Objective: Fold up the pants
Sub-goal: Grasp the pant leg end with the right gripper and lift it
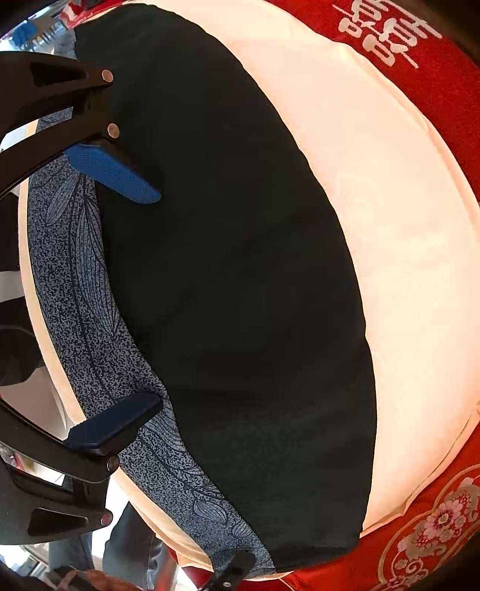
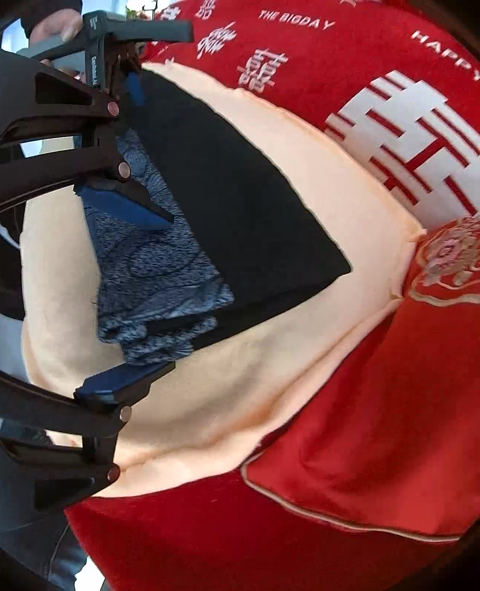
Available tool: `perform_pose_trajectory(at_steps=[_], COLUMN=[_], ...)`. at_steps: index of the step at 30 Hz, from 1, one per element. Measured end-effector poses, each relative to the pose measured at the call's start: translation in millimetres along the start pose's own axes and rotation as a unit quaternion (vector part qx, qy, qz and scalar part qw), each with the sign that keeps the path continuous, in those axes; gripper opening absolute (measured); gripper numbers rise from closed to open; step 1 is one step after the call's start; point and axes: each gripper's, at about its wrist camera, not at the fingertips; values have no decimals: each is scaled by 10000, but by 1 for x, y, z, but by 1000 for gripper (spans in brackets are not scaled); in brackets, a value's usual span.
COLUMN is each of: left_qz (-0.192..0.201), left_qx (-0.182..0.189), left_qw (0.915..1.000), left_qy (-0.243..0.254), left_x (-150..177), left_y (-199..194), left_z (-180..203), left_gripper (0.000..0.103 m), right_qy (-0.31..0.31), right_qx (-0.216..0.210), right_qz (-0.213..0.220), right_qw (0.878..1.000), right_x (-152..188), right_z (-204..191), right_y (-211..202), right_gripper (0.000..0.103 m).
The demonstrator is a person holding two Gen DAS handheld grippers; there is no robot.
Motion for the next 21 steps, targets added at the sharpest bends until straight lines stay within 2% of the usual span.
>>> perform_pose_trajectory(at_steps=[1, 2, 3, 9, 12, 17, 21], left_qz=[9, 15, 11, -108, -240, -584, -491], left_qx=[15, 20, 17, -24, -39, 86, 71], left_qw=[10000, 10000, 10000, 9999, 9997, 9967, 9976], left_qy=[-7, -12, -17, 21, -40, -552, -481], left_x=[1, 4, 5, 4, 2, 14, 16], left_y=[0, 2, 2, -3, -5, 8, 5], left_z=[-2, -2, -1, -1, -8, -32, -31], left_gripper=[102, 102, 102, 102, 102, 102, 102], right_qy=[-10, -17, -8, -198, -746, -1426, -1857], right_qx=[11, -24, -232, -205, -295, -192, -119], right_qz=[-55, -132, -158, -487, -425, -525, -697], right_qw=[10000, 9999, 9996, 9984, 9959, 9882, 9801], right_x=[-3, -6, -9, -16, -22, -14, -3], right_z=[-2, -5, -7, -19, -60, -120, -168], right_y=[-1, -3, -7, -5, -20, -30, -18], right_gripper=[52, 39, 21, 16, 15, 15, 15])
Point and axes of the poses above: each gripper's, at about its wrist camera, not at the fingertips, and y roughly the way its jaws point, z to its right, x to its underside, and after that the axes turned 15 degrees about -x, right-handed
